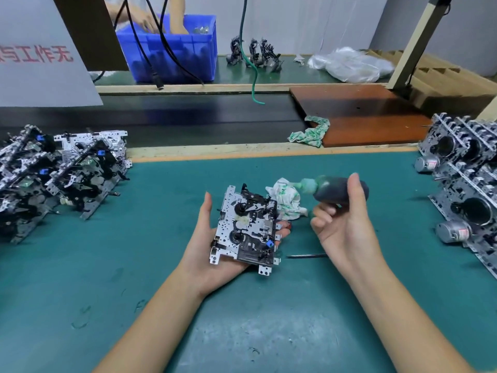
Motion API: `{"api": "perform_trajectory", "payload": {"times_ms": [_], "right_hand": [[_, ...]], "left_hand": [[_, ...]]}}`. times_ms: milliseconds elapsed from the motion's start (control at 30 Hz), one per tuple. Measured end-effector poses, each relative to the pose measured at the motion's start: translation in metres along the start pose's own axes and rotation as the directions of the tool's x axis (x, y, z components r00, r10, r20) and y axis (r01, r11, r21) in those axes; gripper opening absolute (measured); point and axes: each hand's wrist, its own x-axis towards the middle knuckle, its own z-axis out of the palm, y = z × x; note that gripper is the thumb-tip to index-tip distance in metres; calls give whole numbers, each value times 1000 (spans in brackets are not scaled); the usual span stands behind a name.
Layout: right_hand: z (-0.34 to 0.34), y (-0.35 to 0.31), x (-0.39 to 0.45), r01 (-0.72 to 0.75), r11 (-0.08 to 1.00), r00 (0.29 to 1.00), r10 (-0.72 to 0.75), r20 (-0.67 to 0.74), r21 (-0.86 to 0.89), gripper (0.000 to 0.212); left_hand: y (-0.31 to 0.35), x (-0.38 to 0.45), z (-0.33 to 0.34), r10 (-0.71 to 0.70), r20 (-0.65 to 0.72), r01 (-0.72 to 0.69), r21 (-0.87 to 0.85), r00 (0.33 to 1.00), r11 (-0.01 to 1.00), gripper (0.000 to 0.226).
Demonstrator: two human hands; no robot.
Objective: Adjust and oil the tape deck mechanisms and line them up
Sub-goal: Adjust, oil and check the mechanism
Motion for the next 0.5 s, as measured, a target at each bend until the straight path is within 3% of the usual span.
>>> {"api": "perform_trajectory", "payload": {"times_ms": [233, 500], "right_hand": [[1, 4, -4, 174, 969, 978, -191, -89, -173, 33], [-4, 9, -5, 214, 891, 963, -261, -65, -399, 31]], "left_hand": [[-3, -4, -5, -14, 7, 14, 0, 1000, 1000, 71], [-3, -4, -5, 6, -2, -6, 68, 1000, 998, 63]]}}
